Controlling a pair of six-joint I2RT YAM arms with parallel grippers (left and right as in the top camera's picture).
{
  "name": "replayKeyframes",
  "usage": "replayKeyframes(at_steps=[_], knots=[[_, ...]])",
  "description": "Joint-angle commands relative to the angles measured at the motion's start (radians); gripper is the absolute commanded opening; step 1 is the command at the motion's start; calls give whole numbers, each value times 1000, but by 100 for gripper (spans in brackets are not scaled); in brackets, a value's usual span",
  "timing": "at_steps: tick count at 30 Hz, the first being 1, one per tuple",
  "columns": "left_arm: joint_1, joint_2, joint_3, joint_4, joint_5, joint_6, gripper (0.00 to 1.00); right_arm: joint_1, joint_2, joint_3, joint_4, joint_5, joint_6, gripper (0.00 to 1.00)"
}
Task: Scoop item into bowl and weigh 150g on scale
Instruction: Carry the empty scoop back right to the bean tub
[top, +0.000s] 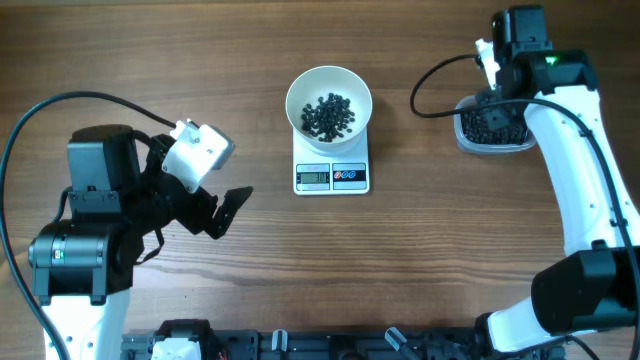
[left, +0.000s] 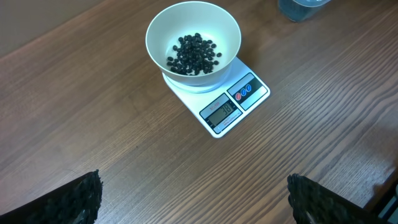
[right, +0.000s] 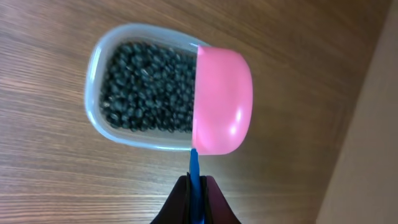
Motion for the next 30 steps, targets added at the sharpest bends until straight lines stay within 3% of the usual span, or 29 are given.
replayKeyframes(at_steps=[1, 10, 16, 30], knots=[[5, 0, 18, 2, 19, 16, 100, 0, 22, -72, 20, 124, 35, 4], [5, 0, 18, 2, 19, 16, 100, 0, 38, -275, 229, 201, 42, 4], [5, 0, 18, 2, 19, 16, 100, 1, 155, -282, 257, 240, 54, 4], [5, 0, 18, 2, 19, 16, 100, -27, 167, -203, 151, -187, 23, 4]])
